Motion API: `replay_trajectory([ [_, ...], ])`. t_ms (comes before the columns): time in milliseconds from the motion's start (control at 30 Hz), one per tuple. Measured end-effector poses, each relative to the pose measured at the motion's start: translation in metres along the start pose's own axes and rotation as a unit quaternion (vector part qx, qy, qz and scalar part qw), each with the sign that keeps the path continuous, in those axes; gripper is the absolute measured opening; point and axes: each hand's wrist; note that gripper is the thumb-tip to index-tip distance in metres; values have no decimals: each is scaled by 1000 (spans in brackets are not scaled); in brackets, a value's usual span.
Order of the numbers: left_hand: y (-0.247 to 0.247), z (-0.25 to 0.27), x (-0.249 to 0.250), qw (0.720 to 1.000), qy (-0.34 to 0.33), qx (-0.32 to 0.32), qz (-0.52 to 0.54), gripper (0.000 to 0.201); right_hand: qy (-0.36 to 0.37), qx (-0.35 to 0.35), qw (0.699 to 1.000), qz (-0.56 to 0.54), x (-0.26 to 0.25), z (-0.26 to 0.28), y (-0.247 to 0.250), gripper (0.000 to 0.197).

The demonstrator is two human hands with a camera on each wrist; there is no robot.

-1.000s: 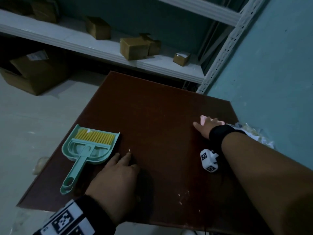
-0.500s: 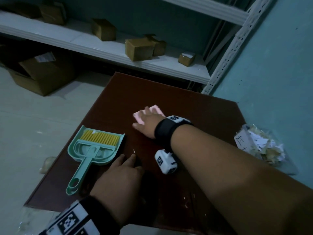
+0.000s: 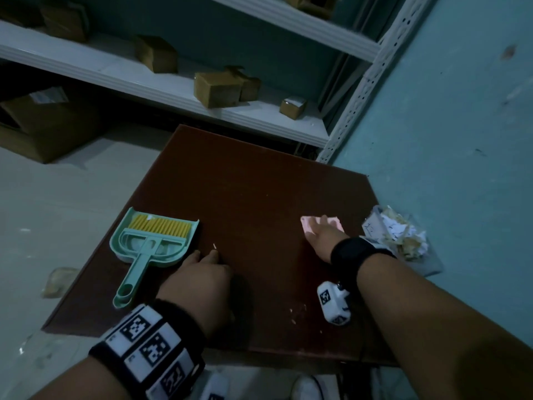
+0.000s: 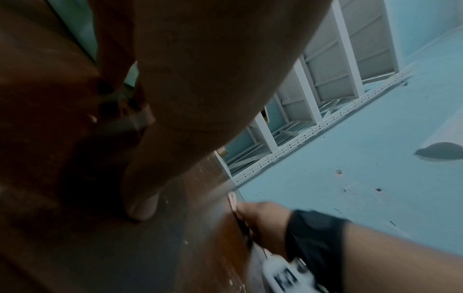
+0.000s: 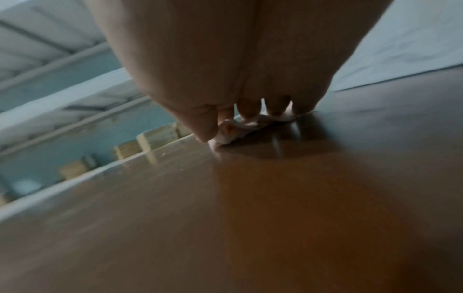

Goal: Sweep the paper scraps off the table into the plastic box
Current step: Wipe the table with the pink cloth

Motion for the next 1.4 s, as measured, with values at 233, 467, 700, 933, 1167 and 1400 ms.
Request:
replay_trajectory([
  [233,0,-1,1,1000,5,-10,3,73,13,-9,998,-61,-45,58,-4,66],
  [467,-4,0,-1,1000,-13,22,15,36,104,16,974,-199,-145,107,22,59],
  [700,-1,4,4,1000,14,8,-18,62,27,43,970,-238,-95,127,-9,49],
  [933,-3,9,-1,1000,9,13,-4,82,-107,-7,950,-292,1,146,-91,55],
  [1167,-5,10,0,1000,15,17,2,84,-176,-46,941,-284,14,150,-114,61],
  [1400,-2,13,7,1000,18,10,-17,82,-31,73,954,-288,-108,186,-42,55],
])
Point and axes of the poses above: each hand's wrist, its own z-axis away from the middle knuckle, its own y-axis out of the back of the hand, x = y × z, and after that the axes turned 13 degrees about z, right-handed
